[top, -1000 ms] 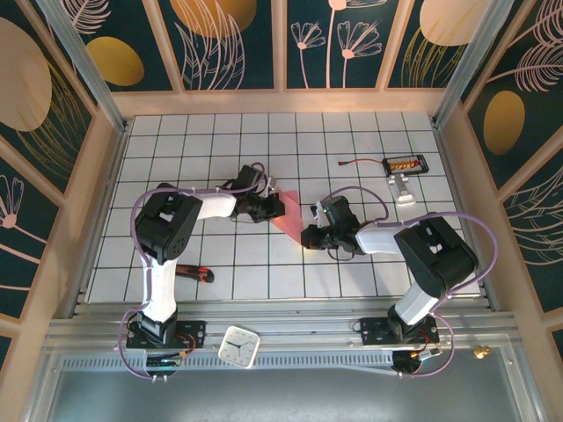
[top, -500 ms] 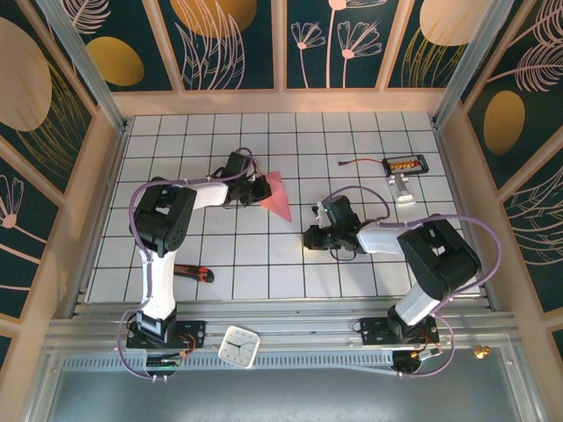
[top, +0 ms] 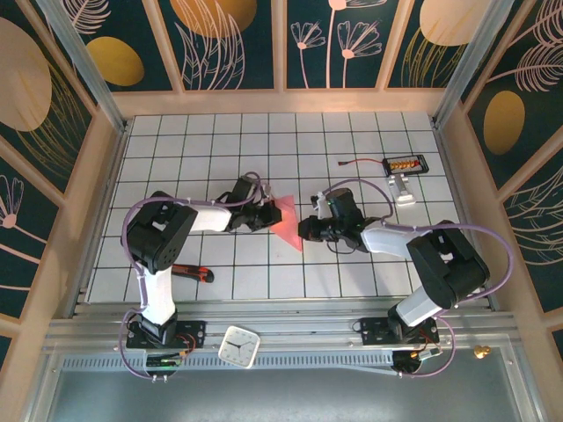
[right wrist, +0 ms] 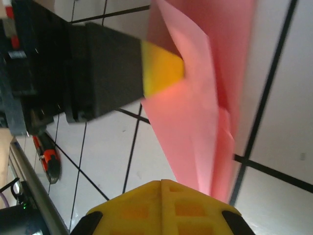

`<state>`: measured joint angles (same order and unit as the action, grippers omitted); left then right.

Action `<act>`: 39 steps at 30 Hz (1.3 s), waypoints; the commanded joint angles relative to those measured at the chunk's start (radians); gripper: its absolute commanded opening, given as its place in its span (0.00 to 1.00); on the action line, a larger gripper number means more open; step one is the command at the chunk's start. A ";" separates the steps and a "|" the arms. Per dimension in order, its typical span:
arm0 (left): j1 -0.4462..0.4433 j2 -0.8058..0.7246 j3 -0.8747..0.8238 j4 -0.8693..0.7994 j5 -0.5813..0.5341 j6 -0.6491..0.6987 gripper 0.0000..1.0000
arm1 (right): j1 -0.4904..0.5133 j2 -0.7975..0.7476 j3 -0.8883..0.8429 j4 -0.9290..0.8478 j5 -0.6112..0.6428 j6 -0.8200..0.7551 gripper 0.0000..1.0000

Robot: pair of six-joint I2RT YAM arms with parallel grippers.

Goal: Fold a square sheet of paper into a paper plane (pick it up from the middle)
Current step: Fourth fold the wing at the center of the table.

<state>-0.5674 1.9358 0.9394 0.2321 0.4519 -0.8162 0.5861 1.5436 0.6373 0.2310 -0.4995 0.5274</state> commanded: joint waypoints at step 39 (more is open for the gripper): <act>-0.002 0.073 0.145 -0.131 0.036 0.045 0.00 | -0.005 0.185 -0.006 -0.106 0.077 -0.062 0.00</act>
<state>-0.5739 1.9934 1.0740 0.1329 0.4953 -0.7956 0.5926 1.7199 0.6525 0.2893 -0.4995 0.4953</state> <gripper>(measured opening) 0.056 0.057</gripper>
